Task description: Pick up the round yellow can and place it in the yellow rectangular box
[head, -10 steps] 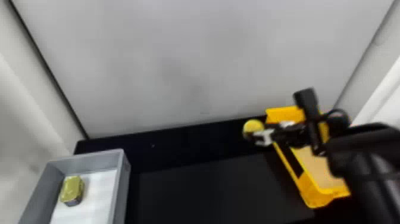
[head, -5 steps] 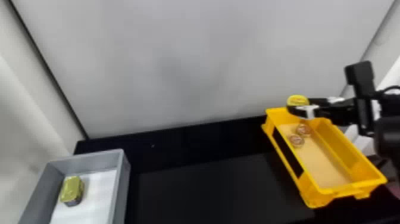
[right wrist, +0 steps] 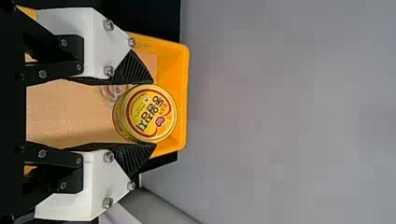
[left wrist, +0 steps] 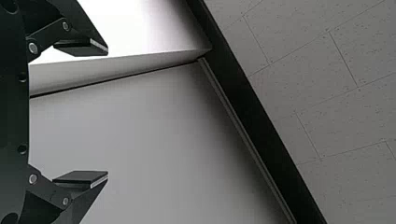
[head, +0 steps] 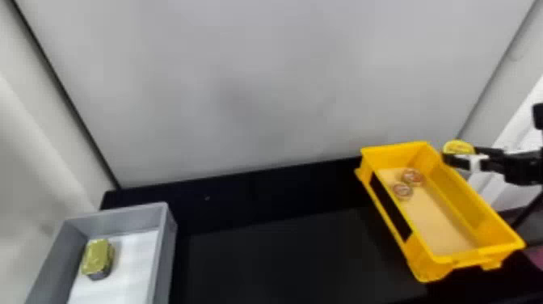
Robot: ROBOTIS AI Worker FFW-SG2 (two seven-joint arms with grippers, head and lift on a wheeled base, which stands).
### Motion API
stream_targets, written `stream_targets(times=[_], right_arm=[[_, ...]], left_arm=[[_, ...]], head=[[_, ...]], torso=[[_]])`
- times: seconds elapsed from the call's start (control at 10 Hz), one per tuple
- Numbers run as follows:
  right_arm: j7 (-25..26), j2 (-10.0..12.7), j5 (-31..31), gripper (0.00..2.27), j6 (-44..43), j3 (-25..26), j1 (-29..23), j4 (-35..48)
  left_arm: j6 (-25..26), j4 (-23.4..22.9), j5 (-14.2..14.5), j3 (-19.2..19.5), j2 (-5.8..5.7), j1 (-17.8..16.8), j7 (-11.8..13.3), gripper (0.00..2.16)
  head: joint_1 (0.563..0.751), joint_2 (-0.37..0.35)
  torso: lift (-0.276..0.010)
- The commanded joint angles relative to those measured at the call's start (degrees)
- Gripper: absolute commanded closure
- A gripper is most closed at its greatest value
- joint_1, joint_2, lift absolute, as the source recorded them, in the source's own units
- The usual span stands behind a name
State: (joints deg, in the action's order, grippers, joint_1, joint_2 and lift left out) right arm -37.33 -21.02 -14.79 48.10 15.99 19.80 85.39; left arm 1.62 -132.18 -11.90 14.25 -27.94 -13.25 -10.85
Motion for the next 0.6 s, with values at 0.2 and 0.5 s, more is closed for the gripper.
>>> stream_targets(times=[0.2,0.5], right_arm=[[3.1,-3.4,10.0,0.70,-6.5,-0.3,5.2,-22.9],[2.7,-4.3,11.4,0.70,-5.9,0.2,5.3,-28.6]], left_arm=[[-0.8,0.4,-0.2,-1.1,0.33,-1.0,0.1,0.31],[-1.2,0.5,-0.2,-1.1,0.68,-0.9,0.2,0.31]], head=[[0.740,0.018],[0.740,0.018]], torso=[[0.000],[0.000]])
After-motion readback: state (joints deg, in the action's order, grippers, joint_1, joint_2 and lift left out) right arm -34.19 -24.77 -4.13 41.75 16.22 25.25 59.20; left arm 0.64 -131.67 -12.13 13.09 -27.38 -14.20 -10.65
